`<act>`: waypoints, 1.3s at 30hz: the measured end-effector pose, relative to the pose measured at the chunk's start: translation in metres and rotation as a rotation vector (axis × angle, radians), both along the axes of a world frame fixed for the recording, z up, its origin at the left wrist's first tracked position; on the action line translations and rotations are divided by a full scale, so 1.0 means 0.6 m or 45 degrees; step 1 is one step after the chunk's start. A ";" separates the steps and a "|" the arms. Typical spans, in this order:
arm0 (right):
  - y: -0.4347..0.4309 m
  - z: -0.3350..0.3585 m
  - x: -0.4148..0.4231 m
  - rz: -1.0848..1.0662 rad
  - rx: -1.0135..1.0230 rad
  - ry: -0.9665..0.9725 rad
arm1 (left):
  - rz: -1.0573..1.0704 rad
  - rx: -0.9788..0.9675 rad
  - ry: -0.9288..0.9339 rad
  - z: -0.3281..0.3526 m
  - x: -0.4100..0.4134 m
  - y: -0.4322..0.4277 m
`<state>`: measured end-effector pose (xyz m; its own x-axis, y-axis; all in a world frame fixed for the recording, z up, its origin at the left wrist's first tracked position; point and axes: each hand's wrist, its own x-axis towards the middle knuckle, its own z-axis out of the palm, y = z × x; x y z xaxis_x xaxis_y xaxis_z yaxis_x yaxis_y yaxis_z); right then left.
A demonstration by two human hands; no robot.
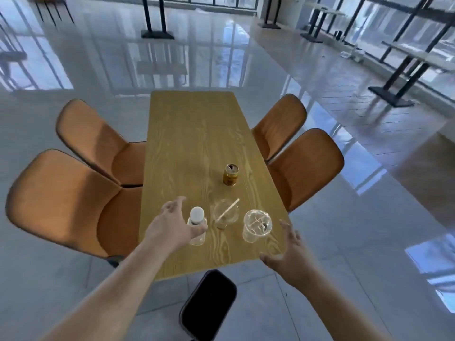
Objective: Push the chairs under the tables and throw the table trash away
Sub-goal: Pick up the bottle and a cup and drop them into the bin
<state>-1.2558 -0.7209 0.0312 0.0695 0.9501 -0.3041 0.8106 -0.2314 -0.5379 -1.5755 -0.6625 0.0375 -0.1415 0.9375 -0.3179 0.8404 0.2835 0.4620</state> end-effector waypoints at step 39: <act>-0.015 -0.258 0.091 1.202 -0.255 0.068 | 0.982 0.124 -0.463 -0.208 0.214 -0.325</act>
